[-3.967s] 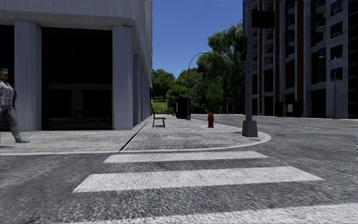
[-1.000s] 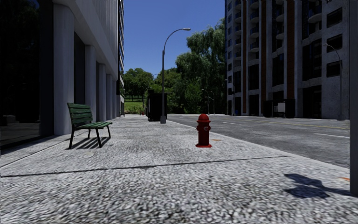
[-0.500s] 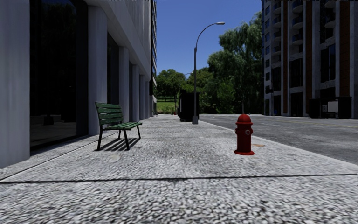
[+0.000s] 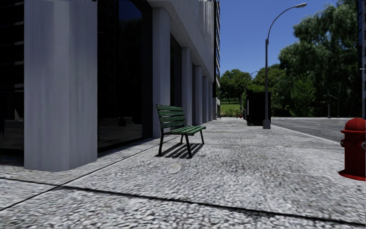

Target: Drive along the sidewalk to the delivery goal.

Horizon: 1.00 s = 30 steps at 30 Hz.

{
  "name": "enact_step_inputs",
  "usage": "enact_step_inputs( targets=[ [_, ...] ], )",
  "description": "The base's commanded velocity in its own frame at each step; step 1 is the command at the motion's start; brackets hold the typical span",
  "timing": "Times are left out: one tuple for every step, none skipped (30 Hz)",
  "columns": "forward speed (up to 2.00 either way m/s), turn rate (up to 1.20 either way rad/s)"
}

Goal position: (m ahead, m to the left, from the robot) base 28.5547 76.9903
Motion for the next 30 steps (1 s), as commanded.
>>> enact_step_inputs(
  targets=[
    [1.14, 0.85],
    [1.14, 0.85],
    [1.14, 0.85],
    [1.15, 0.85],
    [1.15, 0.86],
    [1.15, 0.89],
    [1.16, 0.91],
    [1.16, 0.91],
    [1.16, 0.91],
    [1.16, 0.91],
    [1.17, 0.91],
    [1.17, 0.92],
    [1.17, 0.92],
    [1.17, 0.95],
    [1.17, 0.95],
    [1.17, 0.96],
    [1.17, 0.96],
    [1.17, 0.96],
    [1.17, 0.96],
    [1.17, 0.96],
    [1.17, 0.96],
    [1.17, 0.96],
    [1.17, 0.96],
    [1.17, 0.96],
    [1.17, 0.96],
    [1.17, 0.96],
    [1.17, 0.96],
    [1.17, 0.96],
    [1.17, 0.96],
    [1.17, 0.96]
  ],
)
